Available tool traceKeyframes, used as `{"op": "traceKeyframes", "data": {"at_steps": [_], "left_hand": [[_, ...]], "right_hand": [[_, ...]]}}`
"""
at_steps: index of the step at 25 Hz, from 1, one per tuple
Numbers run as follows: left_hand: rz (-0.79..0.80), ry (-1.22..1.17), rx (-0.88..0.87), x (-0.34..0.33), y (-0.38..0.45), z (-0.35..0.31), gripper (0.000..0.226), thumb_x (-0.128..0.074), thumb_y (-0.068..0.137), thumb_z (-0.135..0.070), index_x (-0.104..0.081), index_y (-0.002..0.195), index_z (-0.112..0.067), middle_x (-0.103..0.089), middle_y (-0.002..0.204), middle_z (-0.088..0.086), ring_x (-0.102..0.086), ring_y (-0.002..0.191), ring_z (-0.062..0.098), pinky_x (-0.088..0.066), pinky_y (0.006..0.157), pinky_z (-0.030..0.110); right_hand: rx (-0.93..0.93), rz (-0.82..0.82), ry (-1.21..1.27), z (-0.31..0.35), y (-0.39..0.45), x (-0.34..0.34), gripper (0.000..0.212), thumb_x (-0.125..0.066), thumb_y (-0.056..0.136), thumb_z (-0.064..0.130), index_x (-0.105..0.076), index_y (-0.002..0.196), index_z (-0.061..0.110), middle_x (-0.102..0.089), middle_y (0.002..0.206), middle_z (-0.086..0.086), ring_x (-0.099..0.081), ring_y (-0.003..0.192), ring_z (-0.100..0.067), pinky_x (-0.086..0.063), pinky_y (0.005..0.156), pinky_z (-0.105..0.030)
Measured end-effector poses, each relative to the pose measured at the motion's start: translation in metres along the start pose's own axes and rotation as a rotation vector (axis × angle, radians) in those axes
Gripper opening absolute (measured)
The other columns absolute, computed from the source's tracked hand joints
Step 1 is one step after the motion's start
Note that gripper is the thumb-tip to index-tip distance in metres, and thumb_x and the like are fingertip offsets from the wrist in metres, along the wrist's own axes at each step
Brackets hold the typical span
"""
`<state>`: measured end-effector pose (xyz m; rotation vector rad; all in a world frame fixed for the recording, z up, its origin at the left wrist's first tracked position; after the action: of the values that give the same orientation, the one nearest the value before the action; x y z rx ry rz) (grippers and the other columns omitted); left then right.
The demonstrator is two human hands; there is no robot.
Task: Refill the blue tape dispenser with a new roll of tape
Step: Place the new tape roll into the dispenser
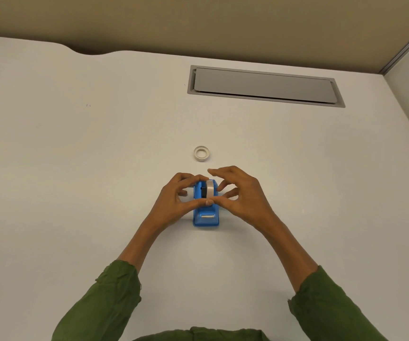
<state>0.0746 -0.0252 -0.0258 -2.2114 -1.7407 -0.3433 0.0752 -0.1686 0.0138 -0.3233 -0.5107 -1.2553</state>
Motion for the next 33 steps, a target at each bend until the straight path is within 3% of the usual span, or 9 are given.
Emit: {"op": "traceKeyframes", "data": {"at_steps": [3, 7, 11, 14, 17, 22, 26, 30, 33], "left_hand": [[-0.020, -0.013, -0.004, 0.003, -0.002, 0.005, 0.060, -0.078, 0.065, -0.036, -0.051, 0.119, -0.035, -0.058, 0.116, -0.007, -0.058, 0.102, 0.006, -0.047, 0.082, 0.013], [-0.038, -0.004, 0.017, 0.005, -0.004, 0.011, 0.057, -0.079, 0.067, -0.031, -0.053, 0.118, -0.027, -0.059, 0.112, -0.013, -0.059, 0.101, 0.004, -0.045, 0.079, 0.004], [-0.027, -0.017, 0.037, 0.005, -0.006, 0.011, 0.059, -0.075, 0.062, -0.046, -0.051, 0.115, -0.040, -0.057, 0.110, -0.024, -0.056, 0.097, -0.013, -0.043, 0.077, 0.001], [-0.024, -0.012, 0.041, 0.004, -0.008, 0.012, 0.066, -0.080, 0.064, -0.036, -0.045, 0.118, -0.045, -0.055, 0.115, -0.018, -0.054, 0.097, -0.016, -0.042, 0.077, -0.001], [-0.176, 0.016, 0.011, 0.010, -0.012, 0.003, 0.073, -0.084, 0.061, -0.030, -0.044, 0.123, -0.034, -0.049, 0.120, -0.012, -0.053, 0.100, -0.007, -0.042, 0.076, 0.000], [-0.461, -0.131, -0.093, 0.018, -0.026, -0.026, 0.049, -0.081, 0.067, -0.026, -0.054, 0.108, -0.019, -0.063, 0.110, -0.006, -0.064, 0.092, 0.005, -0.050, 0.074, 0.009], [-0.437, -0.314, -0.002, 0.023, -0.020, -0.022, 0.019, -0.070, 0.080, -0.014, -0.068, 0.098, -0.016, -0.072, 0.099, -0.004, -0.069, 0.088, 0.011, -0.058, 0.077, 0.027], [-0.322, -0.308, -0.016, 0.030, -0.008, -0.020, 0.018, -0.062, 0.085, -0.008, -0.071, 0.101, -0.011, -0.072, 0.100, 0.006, -0.071, 0.085, 0.017, -0.059, 0.074, 0.034], [-0.181, -0.273, -0.040, 0.022, -0.001, -0.026, 0.021, -0.059, 0.087, -0.006, -0.070, 0.105, -0.009, -0.071, 0.097, 0.005, -0.070, 0.088, 0.017, -0.060, 0.075, 0.035]], "right_hand": [[-0.024, 0.152, -0.085, -0.004, 0.004, -0.011, 0.068, -0.079, 0.073, 0.025, -0.046, 0.132, 0.026, -0.057, 0.115, 0.008, -0.056, 0.088, -0.011, -0.054, 0.072, -0.019], [-0.066, 0.138, -0.040, -0.006, 0.009, -0.010, 0.069, -0.083, 0.066, 0.024, -0.052, 0.127, 0.026, -0.064, 0.112, 0.004, -0.057, 0.084, -0.011, -0.053, 0.073, -0.019], [-0.098, 0.081, 0.054, -0.007, 0.015, -0.004, 0.070, -0.084, 0.064, 0.014, -0.052, 0.126, 0.025, -0.068, 0.104, 0.005, -0.058, 0.085, -0.010, -0.053, 0.076, -0.025], [-0.072, 0.063, 0.053, -0.003, 0.017, 0.001, 0.072, -0.084, 0.064, 0.017, -0.049, 0.126, 0.027, -0.068, 0.104, 0.009, -0.059, 0.101, -0.011, -0.049, 0.087, -0.028], [-0.051, -0.025, 0.144, 0.007, 0.017, 0.012, 0.067, -0.085, 0.063, 0.021, -0.053, 0.121, 0.028, -0.068, 0.103, 0.010, -0.062, 0.100, -0.004, -0.050, 0.090, -0.022], [-0.188, -0.261, 0.354, 0.009, 0.009, 0.014, 0.057, -0.086, 0.062, 0.022, -0.059, 0.112, 0.030, -0.066, 0.092, 0.009, -0.067, 0.085, -0.007, -0.053, 0.069, -0.013], [-0.227, -0.283, 0.350, 0.006, -0.003, 0.011, 0.047, -0.085, 0.064, 0.023, -0.063, 0.105, 0.028, -0.067, 0.091, 0.006, -0.067, 0.081, -0.004, -0.047, 0.062, -0.006], [-0.211, -0.130, 0.296, 0.005, -0.010, 0.004, 0.041, -0.081, 0.067, 0.007, -0.067, 0.101, 0.025, -0.069, 0.079, 0.007, -0.069, 0.072, -0.007, -0.051, 0.067, -0.009], [-0.183, -0.118, 0.194, 0.006, -0.010, 0.004, 0.054, -0.083, 0.065, 0.010, -0.061, 0.111, 0.029, -0.065, 0.078, 0.010, -0.067, 0.068, -0.007, -0.054, 0.066, -0.013]]}}
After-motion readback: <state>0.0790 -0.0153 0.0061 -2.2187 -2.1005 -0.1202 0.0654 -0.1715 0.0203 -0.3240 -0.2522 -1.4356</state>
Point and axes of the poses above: each hand's wrist, its own y-axis towards the middle knuckle, its own x-axis out of the back of the hand, z = x × y, the point moved 8 cm from there along y, towards the middle knuckle
